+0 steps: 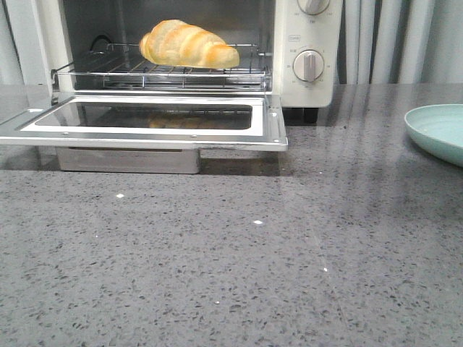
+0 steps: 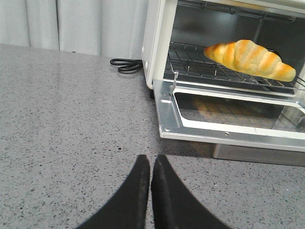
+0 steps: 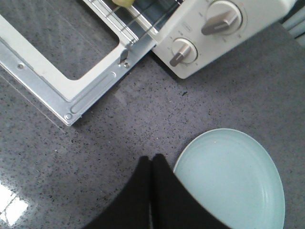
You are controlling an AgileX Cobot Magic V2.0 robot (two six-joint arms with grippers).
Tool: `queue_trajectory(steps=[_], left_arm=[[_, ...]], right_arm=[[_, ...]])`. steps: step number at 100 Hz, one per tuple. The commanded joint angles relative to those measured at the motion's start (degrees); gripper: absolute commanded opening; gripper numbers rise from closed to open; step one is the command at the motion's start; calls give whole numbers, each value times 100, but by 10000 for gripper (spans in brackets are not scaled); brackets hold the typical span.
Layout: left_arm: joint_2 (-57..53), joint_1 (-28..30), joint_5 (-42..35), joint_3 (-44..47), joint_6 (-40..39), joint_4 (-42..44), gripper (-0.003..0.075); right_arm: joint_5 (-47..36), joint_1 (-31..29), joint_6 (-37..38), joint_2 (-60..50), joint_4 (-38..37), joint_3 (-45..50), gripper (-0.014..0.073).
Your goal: Put bread in oven
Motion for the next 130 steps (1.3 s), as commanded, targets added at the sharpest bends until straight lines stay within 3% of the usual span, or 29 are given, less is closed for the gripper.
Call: queue_trajectory(steps=[1,14,65,106,130], left_arm=[[-141,6,-476,-156,-35,-38,-22],[-141,6,-476,-156,-35,-38,-21],[-141,6,-476,-156,-35,-38,-21],[-141,6,-476,-156,-35,-38,-21],[-141,6,-476,-156,-35,-38,-22]], right_arm=[[-704,-233,171,-459,-252,436,-74],[-1367,-667,529,-936,-182,1367,-74],[-4748,-2534,530,-2928,848,4837,-74],[-6105,-4069,350,-4960,1782,6544,-74],[-6333,-4764,117,-5844,2149,7135,-74]])
